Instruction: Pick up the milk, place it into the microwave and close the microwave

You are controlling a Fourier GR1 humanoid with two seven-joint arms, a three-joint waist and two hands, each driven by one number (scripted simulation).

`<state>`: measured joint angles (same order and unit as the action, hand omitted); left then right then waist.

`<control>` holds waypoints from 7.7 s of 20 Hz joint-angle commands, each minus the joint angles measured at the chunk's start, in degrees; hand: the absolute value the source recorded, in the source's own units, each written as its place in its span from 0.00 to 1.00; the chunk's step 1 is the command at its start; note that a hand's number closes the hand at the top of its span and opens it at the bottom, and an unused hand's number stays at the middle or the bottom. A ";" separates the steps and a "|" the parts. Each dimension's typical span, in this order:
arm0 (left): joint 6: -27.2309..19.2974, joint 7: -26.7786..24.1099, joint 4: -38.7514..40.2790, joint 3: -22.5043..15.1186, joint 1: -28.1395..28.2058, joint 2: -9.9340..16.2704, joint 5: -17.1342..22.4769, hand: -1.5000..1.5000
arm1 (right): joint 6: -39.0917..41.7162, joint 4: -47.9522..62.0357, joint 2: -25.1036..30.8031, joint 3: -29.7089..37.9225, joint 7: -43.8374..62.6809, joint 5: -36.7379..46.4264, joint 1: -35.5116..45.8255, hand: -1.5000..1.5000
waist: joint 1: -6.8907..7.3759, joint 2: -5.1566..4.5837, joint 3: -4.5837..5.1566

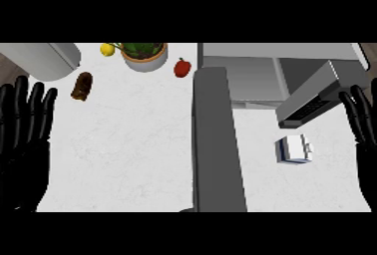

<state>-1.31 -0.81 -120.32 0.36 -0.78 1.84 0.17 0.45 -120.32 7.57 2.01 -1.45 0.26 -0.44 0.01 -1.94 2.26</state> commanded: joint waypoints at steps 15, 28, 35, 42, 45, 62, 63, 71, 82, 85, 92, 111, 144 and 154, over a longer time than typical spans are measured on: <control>7.10 5.19 -1.31 9.93 8.00 5.28 12.03 0.00 | 14.82 -5.58 3.54 -0.56 3.27 -12.84 -6.49 0.00 | 0.09 2.06 -2.25; 15.12 3.59 -4.51 18.49 14.67 7.79 21.18 0.00 | 17.18 2.83 0.62 2.50 -5.38 -4.62 -12.35 0.00 | 0.25 2.00 -2.26; 19.52 -0.42 -5.22 18.65 21.00 3.63 20.04 0.00 | 16.28 11.11 -0.92 3.94 -9.49 -1.84 -9.79 0.00 | 0.26 1.99 -2.25; 21.51 -1.85 -3.82 18.75 20.17 2.61 18.78 0.00 | 17.18 26.11 0.78 9.17 -17.70 -1.41 -7.38 0.00 | 0.20 1.95 -2.27; 22.26 0.42 -5.31 22.40 20.65 4.64 23.72 0.00 | 16.10 34.69 1.32 11.16 -23.59 0.68 -5.86 0.00 | 0.38 1.94 -2.28; 26.23 0.68 -7.72 22.96 22.43 -1.49 20.36 0.00 | 17.25 70.47 8.70 15.02 -46.16 5.68 5.58 0.00 | 0.41 1.92 -2.29; 25.72 3.32 -9.15 22.29 22.65 -1.34 21.14 0.00 | 17.33 74.55 8.87 15.22 -46.26 5.53 9.22 0.00 | 0.53 1.89 -2.30; 27.68 6.23 -8.09 29.94 21.49 3.36 30.16 0.00 | 12.73 93.69 11.11 15.68 -56.51 9.50 18.16 0.00 | 1.01 1.76 -2.36; 27.58 7.51 -12.64 28.10 22.98 -0.65 28.27 0.00 | 7.63 104.11 9.01 14.20 -64.56 12.38 21.99 1.00 | 1.55 1.55 -2.47; 28.71 6.72 -8.84 30.32 20.73 2.53 30.36 0.00 | 11.57 102.99 12.29 13.08 -64.16 13.07 24.79 1.00 | 1.81 1.39 -2.50; 30.82 4.33 -6.41 30.75 22.35 0.81 28.39 0.00 | 9.16 100.84 9.68 13.79 -69.00 11.75 23.52 1.00 | 1.38 1.57 -2.44; 33.09 4.51 -5.01 35.46 24.22 1.68 32.19 0.00 | 6.04 80.92 -0.42 9.31 -56.22 8.32 19.60 1.00 | -0.38 2.37 -2.16; 33.87 5.85 1.09 34.33 15.29 3.56 30.32 0.00 | -28.17 103.53 0.41 12.06 -35.03 20.66 55.74 1.00 | 4.25 0.14 -2.42; 34.86 6.11 2.02 33.30 13.84 4.69 29.78 0.00 | -39.06 108.22 6.26 11.38 -35.26 25.04 60.43 1.00 | 6.69 -1.15 -2.47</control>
<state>33.61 4.57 -118.82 34.19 14.05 5.79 29.74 -36.17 -14.14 11.54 14.06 -36.28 23.47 58.06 5.81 -2.57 -0.18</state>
